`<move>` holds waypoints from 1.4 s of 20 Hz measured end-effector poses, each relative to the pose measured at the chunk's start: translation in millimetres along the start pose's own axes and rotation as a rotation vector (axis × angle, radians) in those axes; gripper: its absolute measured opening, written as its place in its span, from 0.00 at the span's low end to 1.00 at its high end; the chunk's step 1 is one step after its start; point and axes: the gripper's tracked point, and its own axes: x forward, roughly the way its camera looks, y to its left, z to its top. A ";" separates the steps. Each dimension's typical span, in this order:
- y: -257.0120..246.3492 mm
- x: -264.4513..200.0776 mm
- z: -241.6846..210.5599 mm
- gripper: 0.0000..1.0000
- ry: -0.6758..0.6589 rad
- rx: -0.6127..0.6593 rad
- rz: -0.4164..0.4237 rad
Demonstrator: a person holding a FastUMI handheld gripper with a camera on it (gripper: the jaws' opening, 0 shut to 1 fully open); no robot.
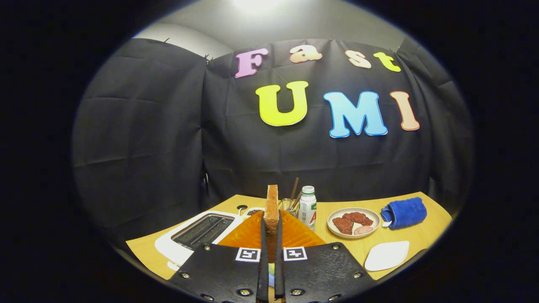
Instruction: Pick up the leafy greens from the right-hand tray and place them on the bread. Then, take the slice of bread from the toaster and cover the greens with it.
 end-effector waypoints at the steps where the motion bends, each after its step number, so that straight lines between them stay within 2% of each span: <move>1: -5.0 2.3 -6.9 0.06 0.011 0.006 -0.006; 7: -17.5 10.3 -28.5 0.06 0.046 0.010 -0.032; 22: 9.6 32.9 -94.0 0.06 0.144 -0.004 0.007; 28: 10.6 39.3 -114.4 0.06 0.177 0.040 0.035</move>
